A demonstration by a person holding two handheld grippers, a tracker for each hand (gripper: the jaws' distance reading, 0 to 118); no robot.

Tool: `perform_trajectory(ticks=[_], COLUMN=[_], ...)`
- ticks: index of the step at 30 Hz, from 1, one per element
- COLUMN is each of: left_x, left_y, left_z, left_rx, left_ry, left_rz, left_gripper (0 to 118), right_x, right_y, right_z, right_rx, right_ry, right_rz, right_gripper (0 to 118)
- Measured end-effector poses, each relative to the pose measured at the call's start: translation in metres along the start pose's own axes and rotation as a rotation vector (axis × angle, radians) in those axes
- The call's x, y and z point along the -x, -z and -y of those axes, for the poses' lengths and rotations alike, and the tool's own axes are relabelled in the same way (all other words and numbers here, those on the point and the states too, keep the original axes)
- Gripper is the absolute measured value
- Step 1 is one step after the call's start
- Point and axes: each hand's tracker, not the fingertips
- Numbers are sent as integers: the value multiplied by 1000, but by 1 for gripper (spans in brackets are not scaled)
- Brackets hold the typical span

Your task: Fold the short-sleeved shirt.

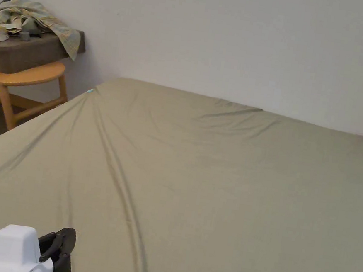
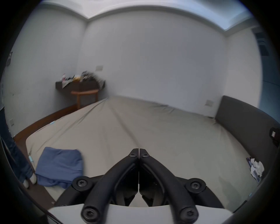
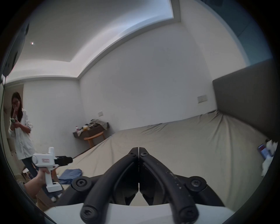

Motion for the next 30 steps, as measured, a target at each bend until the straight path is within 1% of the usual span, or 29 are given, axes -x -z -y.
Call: perform_trajectory(ticks=[2, 4, 5, 7, 8, 10, 11, 13, 14, 15, 16, 18, 20, 21, 24, 30], left_x=[-49, -98, -115, -151, -168, -188, -196, -216, -222, -229, -234, -237, -241, -241, -240, -231], left_y=[-22, -46, -56, -78, -86, -103, -109, -119, -123, -127, -129, -134, -136, -135, -134, -133], left_z=[4, 3, 2, -1, -5, -9, -8, -7, -5, -2, -1, 2, 2, 3, 2, -2], left_rx=[-88, -159, -171, -213, -233, -261, -286, -339, -363, -385, -393, -402, -403, -405, -406, -424], left_ry=[48, 110, 118, 177, 179, 151, 158, 217, 246, 269, 267, 247, 250, 256, 262, 243], left_rz=[14, 92, 101, 139, 128, 169, 192, 168, 165, 152, 160, 180, 184, 183, 170, 143], left_gripper=[0, 0, 0, 0, 0, 0, 0, 0, 0, 0, 0, 0, 0, 0, 0, 0], right_x=[-10, -20, -22, -32, -34, -38, -40, -42, -44, -44, -44, -45, -42, -43, -38, -34], right_y=[-23, -46, -54, -71, -78, -88, -90, -94, -95, -95, -95, -94, -92, -91, -88, -80], right_z=[0, -2, -3, -8, -9, -14, -16, -19, -21, -22, -22, -22, -20, -19, -17, -17], right_rx=[-30, -57, -70, -80, -96, -114, -117, -144, -153, -172, -187, -195, -214, -214, -222, -224], right_ry=[-28, -59, -81, -114, -132, -187, -214, -269, -279, -299, -318, -323, -336, -341, -372, -379], right_rz=[77, 135, 166, 193, 216, 251, 269, 318, 315, 335, 361, 361, 385, 383, 397, 393], right_gripper=[1, 1, 1, 1, 1, 1, 1, 1, 1, 1, 1, 1, 1, 1, 1, 1])
